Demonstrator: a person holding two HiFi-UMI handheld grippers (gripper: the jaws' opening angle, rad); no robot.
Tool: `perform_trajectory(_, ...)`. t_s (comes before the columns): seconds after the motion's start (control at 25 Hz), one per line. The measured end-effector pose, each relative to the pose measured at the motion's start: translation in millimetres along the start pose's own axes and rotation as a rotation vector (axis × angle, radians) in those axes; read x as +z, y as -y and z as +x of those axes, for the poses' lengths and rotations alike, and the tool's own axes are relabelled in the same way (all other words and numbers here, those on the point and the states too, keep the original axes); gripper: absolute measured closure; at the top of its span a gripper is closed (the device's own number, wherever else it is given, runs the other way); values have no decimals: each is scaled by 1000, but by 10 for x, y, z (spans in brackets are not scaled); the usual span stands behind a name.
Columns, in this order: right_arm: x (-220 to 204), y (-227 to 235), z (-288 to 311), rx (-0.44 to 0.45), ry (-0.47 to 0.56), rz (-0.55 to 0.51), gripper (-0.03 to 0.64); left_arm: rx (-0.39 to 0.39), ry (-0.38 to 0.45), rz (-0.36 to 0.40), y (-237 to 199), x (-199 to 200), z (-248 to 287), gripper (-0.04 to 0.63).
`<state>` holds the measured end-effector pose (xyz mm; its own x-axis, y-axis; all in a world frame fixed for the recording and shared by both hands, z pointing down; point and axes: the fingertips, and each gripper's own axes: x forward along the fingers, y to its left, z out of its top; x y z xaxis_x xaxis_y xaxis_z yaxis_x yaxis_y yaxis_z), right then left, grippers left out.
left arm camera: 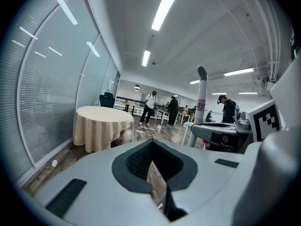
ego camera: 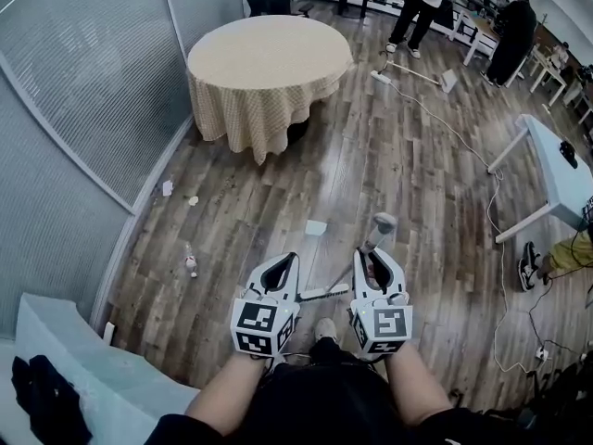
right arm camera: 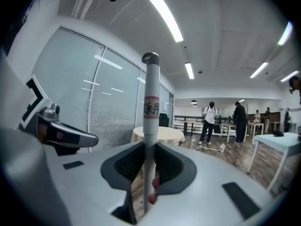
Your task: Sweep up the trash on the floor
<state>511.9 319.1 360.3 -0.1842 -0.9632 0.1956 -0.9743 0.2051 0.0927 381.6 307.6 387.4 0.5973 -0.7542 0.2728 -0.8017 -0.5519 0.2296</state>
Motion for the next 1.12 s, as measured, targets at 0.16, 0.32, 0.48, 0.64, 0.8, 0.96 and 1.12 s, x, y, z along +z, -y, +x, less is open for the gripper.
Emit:
perform_trajectory(0.16,-70,89,57,13,-13,1,532,8,-11,-4,-20,-6,92,600)
perform_trajectory(0.32,-162,227,109,33,-31,11,532,20,-29,2,12,5,186,600)
perform_trajectory(0.48,-256,390,215,62,-45,28,532,41,-42,30,60,46,331,600)
perform_trajectory(0.64,-333,551,316,91,-53,49,532,93,-65,108,119,47,444,600)
perform_trajectory(0.8,-400,721,433,137,-51,51,532,140,-74,68,162,-40,563,600)
perform_trajectory(0.96,-435,887,590,152,-55,47,532,169,-86,46,154,-110,672,600)
perform_trajectory(1.12,-453,880,827,166,-67,23,532,190,-90,26,-70,-104,789,600)
